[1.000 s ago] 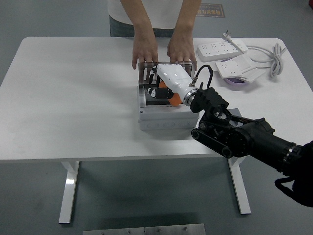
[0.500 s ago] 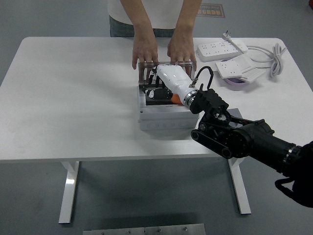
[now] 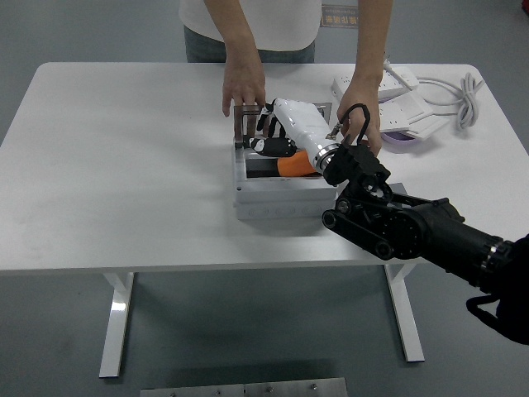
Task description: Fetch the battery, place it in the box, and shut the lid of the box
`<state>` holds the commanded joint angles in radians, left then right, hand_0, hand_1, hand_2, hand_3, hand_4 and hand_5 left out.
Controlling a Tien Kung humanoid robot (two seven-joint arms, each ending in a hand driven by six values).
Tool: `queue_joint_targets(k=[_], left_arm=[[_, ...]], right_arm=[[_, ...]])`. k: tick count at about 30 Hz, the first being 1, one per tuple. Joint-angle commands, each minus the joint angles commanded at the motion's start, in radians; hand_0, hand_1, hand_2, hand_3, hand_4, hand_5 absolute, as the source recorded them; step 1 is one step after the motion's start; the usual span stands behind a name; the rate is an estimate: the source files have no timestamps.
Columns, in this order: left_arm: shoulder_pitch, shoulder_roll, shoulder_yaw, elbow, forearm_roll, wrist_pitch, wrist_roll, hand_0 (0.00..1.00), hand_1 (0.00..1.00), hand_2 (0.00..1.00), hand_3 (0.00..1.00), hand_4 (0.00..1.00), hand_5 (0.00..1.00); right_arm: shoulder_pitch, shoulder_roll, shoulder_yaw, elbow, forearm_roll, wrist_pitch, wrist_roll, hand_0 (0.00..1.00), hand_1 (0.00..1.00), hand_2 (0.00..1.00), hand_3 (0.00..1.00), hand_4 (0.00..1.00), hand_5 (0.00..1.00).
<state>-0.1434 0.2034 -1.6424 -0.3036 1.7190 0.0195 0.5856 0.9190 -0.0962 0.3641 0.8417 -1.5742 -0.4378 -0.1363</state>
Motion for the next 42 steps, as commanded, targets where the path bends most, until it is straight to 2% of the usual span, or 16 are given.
queue_joint_targets(k=[1,6,7,12,13,20,30,31,36,37,42], left_arm=[[0.000,0.000,0.000,0.000,0.000,0.000,0.000,0.457,0.645,0.645,0.676,0.787,0.700],[0.001,0.002,0.000,-0.001,0.001,0.001,0.001,0.457,0.645,0.645,0.676,0.787,0.700],[0.001,0.002,0.000,-0.001,0.000,0.001,0.001,0.457,0.645,0.645,0.677,0.788,0.701],[0.004,0.002,0.002,-0.002,-0.002,0.002,0.003,0.457,0.645,0.645,0.677,0.788,0.701],[0.005,0.002,0.003,-0.002,-0.003,0.002,0.004,0.456,0.645,0.642,0.676,0.788,0.701],[0.005,0.000,0.003,-0.002,-0.002,0.002,0.005,0.455,0.645,0.642,0.675,0.788,0.701],[0.001,0.001,-0.003,-0.004,0.012,-0.003,0.007,0.454,0.645,0.643,0.676,0.788,0.700],[0.000,0.000,-0.003,-0.004,0.013,-0.004,0.007,0.454,0.645,0.642,0.677,0.787,0.699],[-0.004,-0.003,-0.004,-0.004,0.018,-0.006,0.008,0.454,0.645,0.642,0.677,0.787,0.699],[-0.005,-0.003,-0.005,-0.004,0.019,-0.007,0.008,0.454,0.645,0.642,0.678,0.788,0.700],[-0.007,-0.003,-0.006,-0.005,0.023,-0.009,0.009,0.454,0.645,0.642,0.678,0.788,0.700]], right_arm=[[0.001,0.000,-0.001,0.000,0.003,-0.001,-0.002,0.177,0.250,0.312,0.343,0.529,0.321],[0.004,0.002,-0.009,-0.001,0.016,0.003,-0.016,0.177,0.250,0.312,0.343,0.529,0.321],[0.004,0.002,-0.009,-0.001,0.018,0.004,-0.018,0.095,0.207,0.245,0.264,0.216,0.359],[0.009,-0.001,-0.008,0.005,0.026,0.013,-0.032,0.095,0.207,0.245,0.264,0.216,0.359],[0.013,-0.002,-0.006,0.007,0.028,0.016,-0.034,0.084,0.202,0.239,0.259,0.177,0.348],[0.052,-0.013,0.013,0.014,0.049,0.028,-0.046,0.069,0.191,0.229,0.251,0.163,0.349],[0.110,-0.019,0.029,-0.008,0.069,0.028,-0.043,0.070,0.194,0.229,0.251,0.166,0.353],[0.114,-0.018,0.029,-0.011,0.070,0.026,-0.041,0.077,0.200,0.233,0.258,0.202,0.355],[0.125,-0.012,0.028,-0.028,0.076,0.022,-0.027,0.077,0.200,0.233,0.258,0.202,0.355],[0.127,-0.011,0.028,-0.031,0.077,0.023,-0.025,0.074,0.209,0.257,0.303,0.619,0.278],[0.133,-0.005,0.026,-0.048,0.085,0.032,-0.013,0.074,0.209,0.257,0.303,0.619,0.278]])
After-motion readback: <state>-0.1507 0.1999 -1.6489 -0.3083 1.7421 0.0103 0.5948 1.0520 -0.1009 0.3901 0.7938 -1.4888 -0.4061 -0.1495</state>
